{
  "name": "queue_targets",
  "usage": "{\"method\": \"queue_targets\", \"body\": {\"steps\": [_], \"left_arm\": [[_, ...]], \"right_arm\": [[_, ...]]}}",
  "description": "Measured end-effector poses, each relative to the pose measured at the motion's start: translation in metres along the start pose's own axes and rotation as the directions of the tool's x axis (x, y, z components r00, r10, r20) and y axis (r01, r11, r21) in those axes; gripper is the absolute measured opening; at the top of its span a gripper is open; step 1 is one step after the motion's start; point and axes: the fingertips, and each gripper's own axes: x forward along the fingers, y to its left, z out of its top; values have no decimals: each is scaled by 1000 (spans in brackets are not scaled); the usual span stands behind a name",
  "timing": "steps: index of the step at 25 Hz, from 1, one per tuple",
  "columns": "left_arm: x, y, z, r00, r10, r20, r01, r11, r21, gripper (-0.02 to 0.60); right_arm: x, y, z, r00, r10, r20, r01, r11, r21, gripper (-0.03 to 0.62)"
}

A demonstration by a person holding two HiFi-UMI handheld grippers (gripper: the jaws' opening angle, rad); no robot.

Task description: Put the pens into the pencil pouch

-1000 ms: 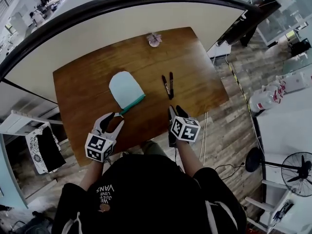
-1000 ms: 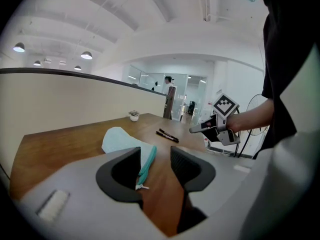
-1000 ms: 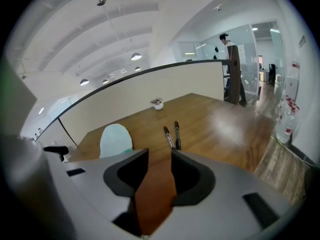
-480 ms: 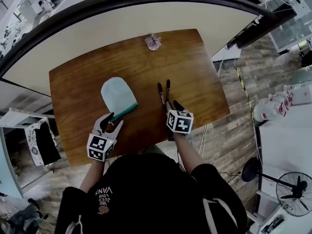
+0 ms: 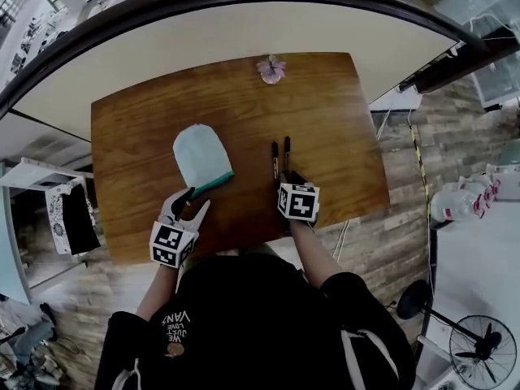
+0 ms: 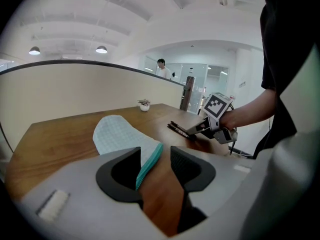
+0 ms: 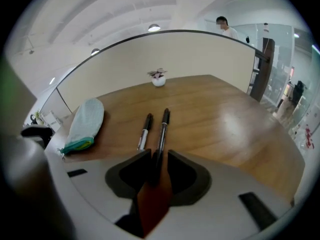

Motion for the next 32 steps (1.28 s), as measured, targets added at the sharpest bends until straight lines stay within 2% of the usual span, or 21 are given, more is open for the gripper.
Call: {"method": "queue_targets", "body": {"steps": [2, 6, 11, 17, 22, 25, 32], "left_arm": [[2, 1, -4, 1000, 11, -13, -11, 1000, -1, 172], [5, 5, -8, 999, 28, -40, -27, 999, 28, 172], [15, 3, -12, 996, -7, -91, 21, 986, 164, 172], [20, 13, -26, 983, -31, -182, 92, 937, 337, 172], [28, 13, -35, 964, -74, -255, 189, 866, 462, 172], [34, 12, -38, 956, -93, -278, 224, 846, 484, 172], [42, 10, -48, 944, -117, -308, 259, 840, 476, 159]], "right_arm": [[0, -4, -1, 1000, -14, -9, 14, 999, -35, 73], [-1, -5, -1, 1000, -2, -7, 2, 999, -43, 71], [-14, -9, 4, 999, -27, 40, 27, 999, -19, 67], [-40, 12, -1, 996, -49, 76, 47, 998, 33, 67], [-57, 44, -18, 996, -37, 79, 33, 999, 41, 67], [-63, 62, -28, 997, -25, 75, 22, 999, 47, 67], [-82, 90, -54, 998, -20, 67, 16, 998, 58, 67]]}}
